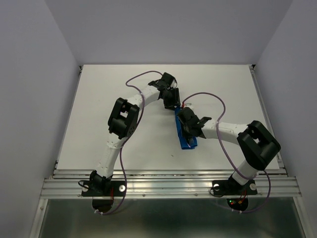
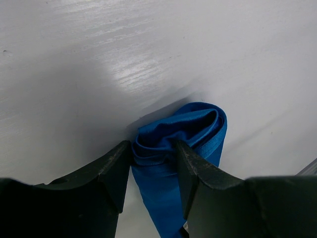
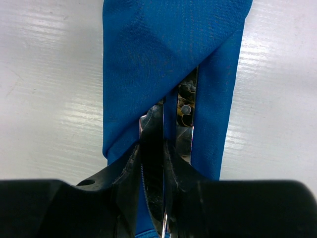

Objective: Fold the napkin into a case and place the utensils inside
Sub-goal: Stuff the knife into the folded napkin.

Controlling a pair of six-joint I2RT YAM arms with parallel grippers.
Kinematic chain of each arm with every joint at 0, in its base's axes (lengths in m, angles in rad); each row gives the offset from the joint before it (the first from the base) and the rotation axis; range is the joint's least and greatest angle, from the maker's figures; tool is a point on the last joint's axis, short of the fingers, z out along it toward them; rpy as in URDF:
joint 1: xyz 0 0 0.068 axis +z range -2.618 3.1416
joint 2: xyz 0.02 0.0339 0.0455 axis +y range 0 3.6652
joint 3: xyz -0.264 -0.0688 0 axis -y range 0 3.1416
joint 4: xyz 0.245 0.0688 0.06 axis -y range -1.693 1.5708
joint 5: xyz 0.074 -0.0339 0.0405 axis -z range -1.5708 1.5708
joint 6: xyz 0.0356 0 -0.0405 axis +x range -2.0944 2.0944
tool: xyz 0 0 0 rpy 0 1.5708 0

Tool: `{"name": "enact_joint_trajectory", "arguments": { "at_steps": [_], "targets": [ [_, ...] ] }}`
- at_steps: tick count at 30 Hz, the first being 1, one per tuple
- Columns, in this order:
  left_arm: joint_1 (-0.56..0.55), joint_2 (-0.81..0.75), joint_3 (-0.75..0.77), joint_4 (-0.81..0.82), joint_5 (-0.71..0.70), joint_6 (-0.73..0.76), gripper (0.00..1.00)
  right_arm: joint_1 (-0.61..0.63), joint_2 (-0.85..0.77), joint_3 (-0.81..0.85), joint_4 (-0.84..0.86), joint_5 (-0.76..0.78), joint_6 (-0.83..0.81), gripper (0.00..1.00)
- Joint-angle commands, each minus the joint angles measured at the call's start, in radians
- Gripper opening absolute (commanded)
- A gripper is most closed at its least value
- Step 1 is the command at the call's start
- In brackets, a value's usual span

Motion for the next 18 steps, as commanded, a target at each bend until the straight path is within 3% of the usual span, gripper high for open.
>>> {"name": "enact_joint_trajectory", "arguments": {
  "at_steps": [1, 9, 18],
  "targets": [
    [-0.02, -0.017, -0.041, -0.07, -0.004, 0.02, 0.52, 0.004, 0.016, 0.052, 0.043, 0.062, 0.01, 0.17],
    [-0.02, -0.017, -0.049, -0.064, -0.003, 0.019, 0.52, 0.004, 0.026, 0.056, 0.053, 0.085, 0.026, 0.17],
    [-0.021, -0.017, -0.049, -0.066, -0.003, 0.019, 0.52, 0.004, 0.013, 0.053, 0.064, 0.043, 0.026, 0.32]
  ]
}}
